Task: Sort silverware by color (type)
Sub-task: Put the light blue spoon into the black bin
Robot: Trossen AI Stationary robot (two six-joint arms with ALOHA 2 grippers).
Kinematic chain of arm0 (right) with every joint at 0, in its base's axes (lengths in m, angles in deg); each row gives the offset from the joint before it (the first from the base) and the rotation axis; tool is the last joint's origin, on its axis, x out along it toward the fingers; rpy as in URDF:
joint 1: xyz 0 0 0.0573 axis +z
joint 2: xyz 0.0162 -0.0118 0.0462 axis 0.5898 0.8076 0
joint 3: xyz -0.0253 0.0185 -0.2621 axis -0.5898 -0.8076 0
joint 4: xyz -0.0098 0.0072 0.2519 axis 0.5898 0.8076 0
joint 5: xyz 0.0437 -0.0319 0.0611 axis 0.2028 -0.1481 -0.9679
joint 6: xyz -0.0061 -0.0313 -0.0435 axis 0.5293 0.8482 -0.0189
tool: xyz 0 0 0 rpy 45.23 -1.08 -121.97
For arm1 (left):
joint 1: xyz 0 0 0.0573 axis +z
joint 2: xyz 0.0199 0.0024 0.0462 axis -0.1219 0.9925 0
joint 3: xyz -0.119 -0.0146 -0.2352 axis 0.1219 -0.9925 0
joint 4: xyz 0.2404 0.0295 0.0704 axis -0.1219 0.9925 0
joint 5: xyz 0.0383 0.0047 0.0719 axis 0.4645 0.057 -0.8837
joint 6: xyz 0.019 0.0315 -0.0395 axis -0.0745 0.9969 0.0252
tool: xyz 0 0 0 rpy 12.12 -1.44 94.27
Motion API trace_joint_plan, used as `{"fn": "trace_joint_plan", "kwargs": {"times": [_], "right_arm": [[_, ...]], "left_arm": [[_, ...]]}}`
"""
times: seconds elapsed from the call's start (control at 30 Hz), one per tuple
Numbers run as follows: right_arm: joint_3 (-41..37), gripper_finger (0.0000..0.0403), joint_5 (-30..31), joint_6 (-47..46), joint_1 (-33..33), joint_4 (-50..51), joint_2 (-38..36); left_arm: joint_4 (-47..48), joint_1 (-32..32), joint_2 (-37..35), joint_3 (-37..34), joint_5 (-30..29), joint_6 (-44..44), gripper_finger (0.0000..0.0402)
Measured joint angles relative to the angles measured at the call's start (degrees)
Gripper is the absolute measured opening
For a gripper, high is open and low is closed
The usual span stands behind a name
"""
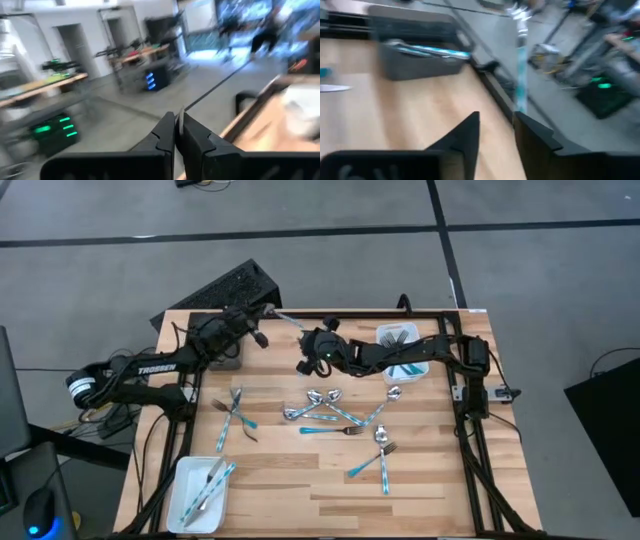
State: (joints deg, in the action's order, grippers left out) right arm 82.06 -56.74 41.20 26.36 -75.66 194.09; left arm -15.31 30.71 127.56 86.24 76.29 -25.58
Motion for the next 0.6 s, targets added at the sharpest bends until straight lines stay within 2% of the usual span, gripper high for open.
{"fn": "trace_joint_plan", "kwargs": {"times": [0.1, 0.2, 0.33, 0.6], "right_arm": [[0.0, 0.0178, -4.1, -3.5, -0.8, 0.8, 0.0], [0.0, 0.0201, -4.7, -5.9, -1.8, 0.9, 0.0], [0.0, 0.0215, -4.9, -7.4, -3.1, 1.1, 0.0], [0.0, 0.0212, -7.6, -7.6, -3.9, 1.5, 0.0]], "left_arm": [[17.0, -0.1, -1.9, 6.2, -3.7, 3.6, 0.0000], [36.5, 0.0, -1.9, 13.8, -6.7, 6.0, 0.0000], [54.9, 0.7, -1.6, 24.6, -7.0, 7.5, 0.0000], [73.7, 4.5, -1.1, 41.1, -7.4, 10.5, 0.0000]]}}
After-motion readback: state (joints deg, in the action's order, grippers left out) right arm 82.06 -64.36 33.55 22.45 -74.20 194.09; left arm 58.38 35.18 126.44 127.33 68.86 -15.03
